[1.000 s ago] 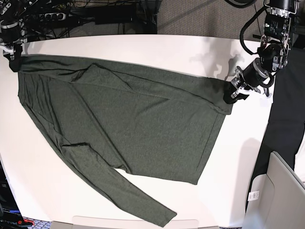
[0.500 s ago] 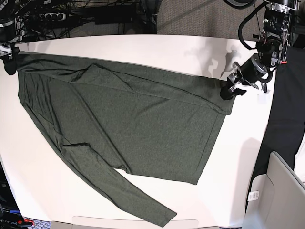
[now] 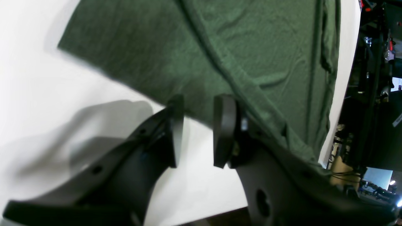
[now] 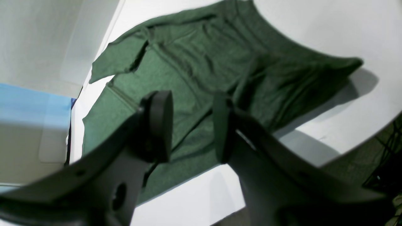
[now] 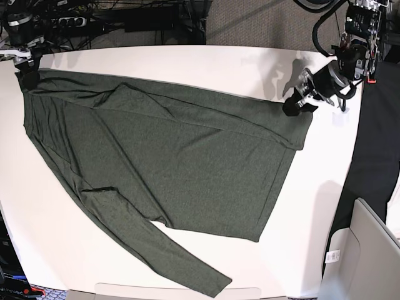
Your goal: Fold the T-shirt properly
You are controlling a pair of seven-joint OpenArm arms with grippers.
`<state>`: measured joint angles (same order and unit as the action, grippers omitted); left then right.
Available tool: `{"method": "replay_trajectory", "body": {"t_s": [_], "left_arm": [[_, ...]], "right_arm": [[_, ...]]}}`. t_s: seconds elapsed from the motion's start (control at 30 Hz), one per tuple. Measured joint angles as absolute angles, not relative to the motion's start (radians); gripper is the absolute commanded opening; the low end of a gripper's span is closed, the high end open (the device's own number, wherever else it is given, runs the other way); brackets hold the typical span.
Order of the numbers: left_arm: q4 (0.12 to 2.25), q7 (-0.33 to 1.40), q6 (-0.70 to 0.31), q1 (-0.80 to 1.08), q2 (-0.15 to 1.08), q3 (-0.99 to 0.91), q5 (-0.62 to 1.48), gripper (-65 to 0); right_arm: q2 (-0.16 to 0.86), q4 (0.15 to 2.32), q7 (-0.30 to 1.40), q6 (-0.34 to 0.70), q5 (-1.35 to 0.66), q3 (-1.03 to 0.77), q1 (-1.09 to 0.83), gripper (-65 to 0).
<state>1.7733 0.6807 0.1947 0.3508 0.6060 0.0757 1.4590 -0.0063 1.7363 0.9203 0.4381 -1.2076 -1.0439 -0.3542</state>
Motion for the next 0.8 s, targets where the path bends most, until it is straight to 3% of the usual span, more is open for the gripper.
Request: {"method": "replay_trajectory", "body": {"t_s": [0.43, 0.8], "left_arm": [[1.703, 0.693, 0.198, 0.385, 0.414, -0.053, 1.457, -48.2], [1.641, 0.684, 0.190, 0.371, 0.393, -0.060, 1.466, -48.2]], "right_arm": [[-0.012, 1.736, 0.919, 0.438, -1.208, -1.036, -0.353, -42.7], [-0.017, 1.736, 0.919, 0.438, -1.208, -1.036, -0.355, -42.7]]}}
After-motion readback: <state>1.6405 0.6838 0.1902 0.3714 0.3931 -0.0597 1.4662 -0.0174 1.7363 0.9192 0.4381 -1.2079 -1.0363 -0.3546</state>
